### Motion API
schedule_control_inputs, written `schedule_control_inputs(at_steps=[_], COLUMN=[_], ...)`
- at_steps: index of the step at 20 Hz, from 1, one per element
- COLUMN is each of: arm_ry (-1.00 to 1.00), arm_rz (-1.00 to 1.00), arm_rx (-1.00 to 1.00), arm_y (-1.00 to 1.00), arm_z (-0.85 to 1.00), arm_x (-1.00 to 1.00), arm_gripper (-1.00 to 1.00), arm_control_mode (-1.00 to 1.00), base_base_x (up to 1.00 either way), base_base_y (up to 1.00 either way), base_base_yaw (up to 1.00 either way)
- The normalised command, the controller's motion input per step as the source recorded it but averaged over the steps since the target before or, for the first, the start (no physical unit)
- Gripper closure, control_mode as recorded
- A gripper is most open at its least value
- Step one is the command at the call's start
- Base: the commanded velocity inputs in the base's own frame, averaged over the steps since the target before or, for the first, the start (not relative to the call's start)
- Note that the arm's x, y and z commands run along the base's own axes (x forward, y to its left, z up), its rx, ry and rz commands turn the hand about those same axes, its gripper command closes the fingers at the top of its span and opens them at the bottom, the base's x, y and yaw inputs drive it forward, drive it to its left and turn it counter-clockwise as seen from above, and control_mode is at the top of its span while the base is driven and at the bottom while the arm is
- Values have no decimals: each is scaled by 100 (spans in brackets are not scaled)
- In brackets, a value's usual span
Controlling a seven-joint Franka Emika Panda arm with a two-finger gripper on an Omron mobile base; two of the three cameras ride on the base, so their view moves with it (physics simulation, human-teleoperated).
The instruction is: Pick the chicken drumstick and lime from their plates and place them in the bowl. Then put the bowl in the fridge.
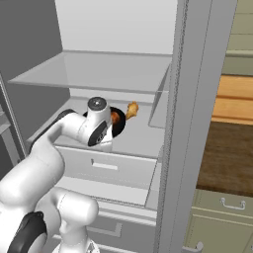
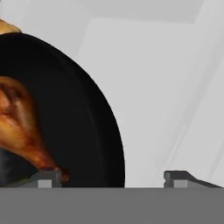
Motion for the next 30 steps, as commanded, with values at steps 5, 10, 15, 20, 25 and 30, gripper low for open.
schedule_control_inputs(at_steps=[5, 10, 15, 20, 25, 30], arm_ry=[-23, -12, -7, 6, 19, 16], arm_rz=[0, 0, 6, 28, 46, 36], arm_rx=[-2, -16, -23, -25, -31, -33], arm_y=[0, 5, 7, 14, 41, 33], arm_z=[13, 58, 17, 45, 42, 44], arm_x=[-28, -37, -45, -28, -31, -45], arm_gripper=[-100, -100, -100, -100, -100, -100], arm_control_mode=[-100, -100, -100, -100, -100, -100], base_base_x=[0, 0, 0, 0, 0, 0], base_base_y=[0, 0, 0, 0, 0, 0], base_base_yaw=[0, 0, 0, 0, 0, 0])
